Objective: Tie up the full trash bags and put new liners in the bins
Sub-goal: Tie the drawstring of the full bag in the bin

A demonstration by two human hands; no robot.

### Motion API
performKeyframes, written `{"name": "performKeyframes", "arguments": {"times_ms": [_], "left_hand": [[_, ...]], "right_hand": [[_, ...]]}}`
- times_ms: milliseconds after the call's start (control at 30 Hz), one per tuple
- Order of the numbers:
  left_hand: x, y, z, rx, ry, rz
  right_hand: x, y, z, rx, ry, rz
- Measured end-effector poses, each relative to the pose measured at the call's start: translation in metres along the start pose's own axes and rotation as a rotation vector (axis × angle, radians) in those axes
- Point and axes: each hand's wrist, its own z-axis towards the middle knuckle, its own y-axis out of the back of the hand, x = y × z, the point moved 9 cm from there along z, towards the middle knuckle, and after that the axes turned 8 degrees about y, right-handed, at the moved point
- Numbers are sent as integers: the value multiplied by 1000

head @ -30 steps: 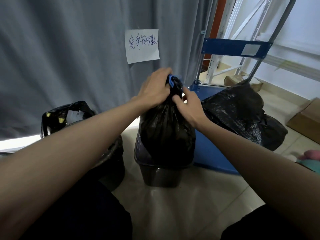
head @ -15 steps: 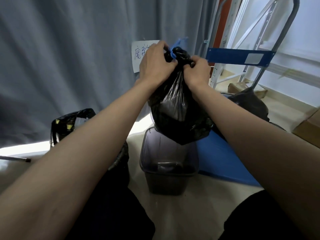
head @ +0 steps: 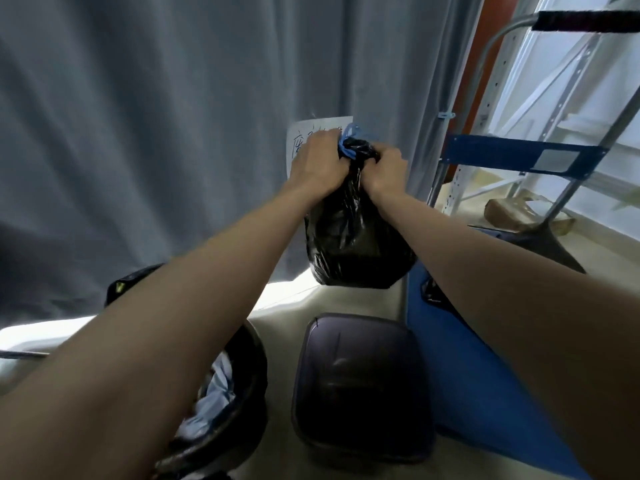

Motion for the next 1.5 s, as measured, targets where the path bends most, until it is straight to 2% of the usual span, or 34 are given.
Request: {"name": "performKeyframes", "arguments": {"times_ms": [200,367,500,667,800,867,933,1000,1100,1167,1333,1500], "left_hand": [[46,-62,22,50,-20,113],[89,-128,8,144,-38,179],[126,-192,-27,328,7,222],[159,-258,-89,625,6,261],[177,-286,-125,926,98,300],[182,-291,-138,1017,140,338],[182,-287,-141,992,162,353],[176,-274,-132,872,151,335],[158,-242,-112,619,106,313],[146,-225,-104,522,65,345],[125,-198,-101,500,-15,425],[101,-168,-104,505,-4,458]], "right_hand": [[-55,-49,23,46,-15,-199],[-117,-91,11,197,-1,-385],[-177,-117,-16,363,-45,-466],[-240,-152,-69,762,-14,-570],[-253,-162,-89,895,-80,-539],[-252,-165,-98,961,-103,-515],[-248,-166,-103,1010,-87,-525],[-241,-162,-103,1001,-55,-549],[-225,-147,-98,899,10,-591],[-214,-137,-96,840,30,-603],[-181,-110,-98,768,40,-588],[-147,-77,-104,760,62,-591]]}}
